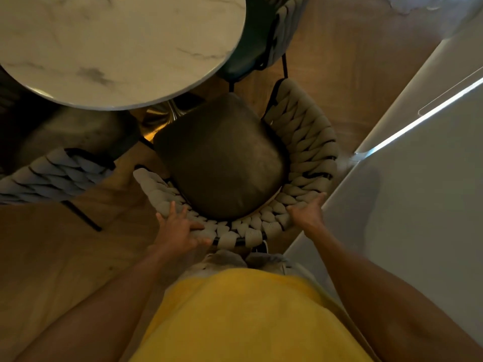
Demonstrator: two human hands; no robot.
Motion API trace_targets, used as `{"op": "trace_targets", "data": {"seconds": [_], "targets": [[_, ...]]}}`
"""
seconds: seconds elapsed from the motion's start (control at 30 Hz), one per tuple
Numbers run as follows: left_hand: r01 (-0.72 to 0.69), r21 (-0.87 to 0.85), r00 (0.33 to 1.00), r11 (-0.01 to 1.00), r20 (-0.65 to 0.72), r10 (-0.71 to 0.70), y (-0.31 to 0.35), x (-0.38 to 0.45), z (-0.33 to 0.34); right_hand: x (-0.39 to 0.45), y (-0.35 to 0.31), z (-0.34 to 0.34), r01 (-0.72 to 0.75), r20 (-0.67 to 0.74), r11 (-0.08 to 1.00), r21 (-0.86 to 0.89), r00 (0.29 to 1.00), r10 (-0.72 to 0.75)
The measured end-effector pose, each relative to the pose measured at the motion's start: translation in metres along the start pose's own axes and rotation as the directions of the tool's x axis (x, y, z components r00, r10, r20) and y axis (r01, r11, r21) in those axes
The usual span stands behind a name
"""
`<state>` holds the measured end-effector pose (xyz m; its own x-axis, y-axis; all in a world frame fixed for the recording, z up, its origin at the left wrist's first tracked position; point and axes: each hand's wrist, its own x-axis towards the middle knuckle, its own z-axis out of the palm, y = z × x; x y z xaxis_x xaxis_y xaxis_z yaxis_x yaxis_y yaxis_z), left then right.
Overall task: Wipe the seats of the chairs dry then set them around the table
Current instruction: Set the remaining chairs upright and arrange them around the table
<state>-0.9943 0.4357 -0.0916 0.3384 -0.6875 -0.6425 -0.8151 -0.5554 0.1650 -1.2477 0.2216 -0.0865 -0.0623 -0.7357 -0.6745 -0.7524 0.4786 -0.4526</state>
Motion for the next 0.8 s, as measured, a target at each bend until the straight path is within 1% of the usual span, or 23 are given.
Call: {"op": "trace_targets", "data": {"seconds": [0.1, 0.23, 0.33, 0.4, 0.47, 0.5, 0.57, 0.63, 0.67, 0.73, 0.8], "targets": [[0.021, -0.102, 0.999, 0.995, -0.023, -0.024, 0.005, -0.002, 0.003, 0.002, 0.008, -0.009, 0.069, 0.036, 0.997, 0.027, 0.997, -0.070], [0.038, -0.200, 0.999, 0.979, -0.012, -0.041, 0.026, -0.019, 0.013, 0.001, 0.021, -0.018, 0.135, -0.005, 0.989, 0.066, 0.991, -0.135], [0.102, -0.275, 0.992, 0.956, -0.039, -0.117, 0.047, -0.026, 0.022, 0.003, 0.016, -0.020, 0.161, -0.014, 0.986, 0.048, 0.987, -0.161], [0.158, -0.315, 0.981, 0.936, -0.059, -0.185, 0.059, -0.027, 0.028, 0.010, 0.006, -0.022, 0.190, -0.058, 0.980, -0.059, 0.979, -0.194], [0.224, -0.354, 0.963, 0.908, -0.064, -0.262, 0.070, -0.027, 0.031, 0.019, -0.009, -0.022, 0.267, -0.093, 0.924, -0.275, 0.949, -0.302], [0.261, -0.376, 0.950, 0.889, -0.062, -0.305, 0.076, -0.025, 0.031, 0.023, -0.016, -0.023, 0.317, -0.066, 0.867, -0.385, 0.927, -0.369], [0.347, -0.424, 0.916, 0.836, -0.037, -0.399, 0.090, -0.021, 0.030, 0.035, -0.028, -0.026, 0.414, 0.049, 0.734, -0.538, 0.885, -0.463], [0.419, -0.516, 0.871, 0.748, -0.005, -0.491, 0.104, -0.018, 0.028, 0.050, -0.036, -0.034, 0.472, 0.148, 0.628, -0.618, 0.855, -0.497], [0.440, -0.571, 0.848, 0.694, 0.010, -0.529, 0.108, -0.017, 0.029, 0.058, -0.038, -0.040, 0.481, 0.171, 0.599, -0.640, 0.849, -0.500], [0.459, -0.654, 0.808, 0.601, 0.026, -0.588, 0.112, -0.016, 0.032, 0.075, -0.037, -0.057, 0.464, 0.163, 0.610, -0.642, 0.860, -0.483], [0.462, -0.686, 0.788, 0.562, 0.027, -0.616, 0.112, -0.014, 0.035, 0.089, -0.036, -0.074, 0.422, 0.158, 0.693, -0.585, 0.897, -0.413]]}}
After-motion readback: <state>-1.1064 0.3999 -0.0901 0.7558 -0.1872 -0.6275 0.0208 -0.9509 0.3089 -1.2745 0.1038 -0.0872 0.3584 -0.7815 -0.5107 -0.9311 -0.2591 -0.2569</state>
